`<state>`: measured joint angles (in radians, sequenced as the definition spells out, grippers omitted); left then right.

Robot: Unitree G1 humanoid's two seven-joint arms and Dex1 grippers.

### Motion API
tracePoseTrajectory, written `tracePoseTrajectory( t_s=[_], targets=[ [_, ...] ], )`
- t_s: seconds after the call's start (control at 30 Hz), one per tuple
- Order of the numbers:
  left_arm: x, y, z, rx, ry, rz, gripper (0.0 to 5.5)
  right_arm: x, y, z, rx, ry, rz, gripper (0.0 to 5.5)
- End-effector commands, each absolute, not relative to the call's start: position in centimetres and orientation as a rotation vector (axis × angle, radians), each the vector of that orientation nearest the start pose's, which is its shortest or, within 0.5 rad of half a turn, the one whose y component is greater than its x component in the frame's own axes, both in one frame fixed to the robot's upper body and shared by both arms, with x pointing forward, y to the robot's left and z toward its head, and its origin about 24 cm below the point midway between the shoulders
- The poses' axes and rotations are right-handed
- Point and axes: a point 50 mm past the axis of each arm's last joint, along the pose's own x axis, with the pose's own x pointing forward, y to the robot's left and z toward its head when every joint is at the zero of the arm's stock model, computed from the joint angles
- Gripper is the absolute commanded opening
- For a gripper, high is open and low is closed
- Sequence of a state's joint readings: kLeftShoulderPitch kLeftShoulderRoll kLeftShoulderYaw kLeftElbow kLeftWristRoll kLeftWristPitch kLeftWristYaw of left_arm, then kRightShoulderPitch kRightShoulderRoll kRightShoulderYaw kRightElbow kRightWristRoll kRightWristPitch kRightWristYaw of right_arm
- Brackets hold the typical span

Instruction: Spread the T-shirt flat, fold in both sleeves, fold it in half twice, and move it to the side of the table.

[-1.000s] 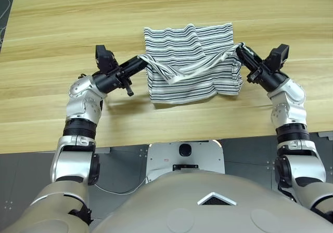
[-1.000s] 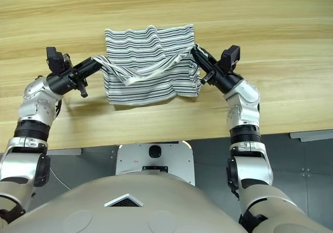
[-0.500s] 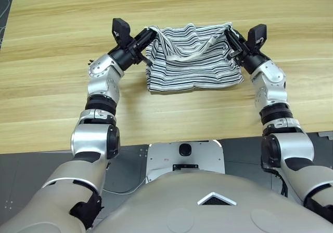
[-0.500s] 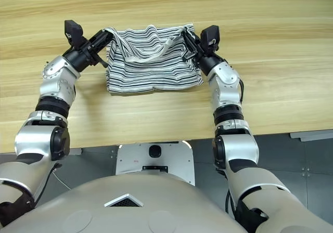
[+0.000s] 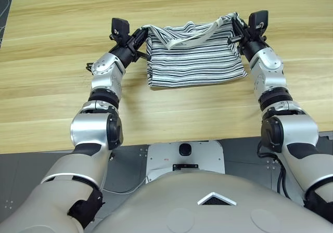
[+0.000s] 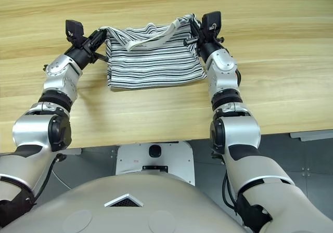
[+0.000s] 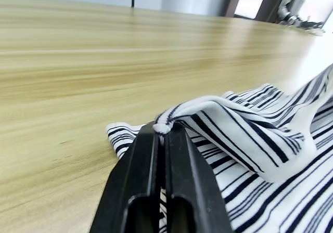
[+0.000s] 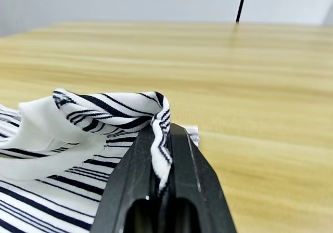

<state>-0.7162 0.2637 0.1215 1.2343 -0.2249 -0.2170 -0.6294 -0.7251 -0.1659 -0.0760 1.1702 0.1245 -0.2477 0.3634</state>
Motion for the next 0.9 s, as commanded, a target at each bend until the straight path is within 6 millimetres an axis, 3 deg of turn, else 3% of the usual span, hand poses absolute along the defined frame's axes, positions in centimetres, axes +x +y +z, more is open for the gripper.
tracePoseTrajectory(
  t_s=[0.03,0.2,0.4,0.67,0.8,0.9],
  targets=[
    [35.0,18.3,1.4,-0.112,0.341,-0.414,0.1,35.7,-14.7,1.2,0.031,0.333,0.303,0.13],
    [35.2,18.3,1.1,-0.175,0.378,-0.301,0.88,35.6,-14.2,0.7,0.113,0.385,0.234,1.04],
    [35.8,18.2,1.9,-0.324,0.312,-0.229,1.71,36.9,-14.0,3.2,0.373,0.18,0.124,1.99],
    [37.0,20.2,4.1,-0.473,0.18,-0.035,2.86,37.7,-16.4,6.0,0.597,-0.062,-0.013,3.27],
    [37.1,21.2,4.7,-0.467,0.133,0.05,2.86,37.7,-16.4,6.5,0.575,-0.103,-0.002,3.27],
    [37.8,20.1,7.6,-0.146,-0.027,-0.142,2.86,37.6,-14.6,7.0,0.327,-0.12,0.129,3.27]
  ],
)
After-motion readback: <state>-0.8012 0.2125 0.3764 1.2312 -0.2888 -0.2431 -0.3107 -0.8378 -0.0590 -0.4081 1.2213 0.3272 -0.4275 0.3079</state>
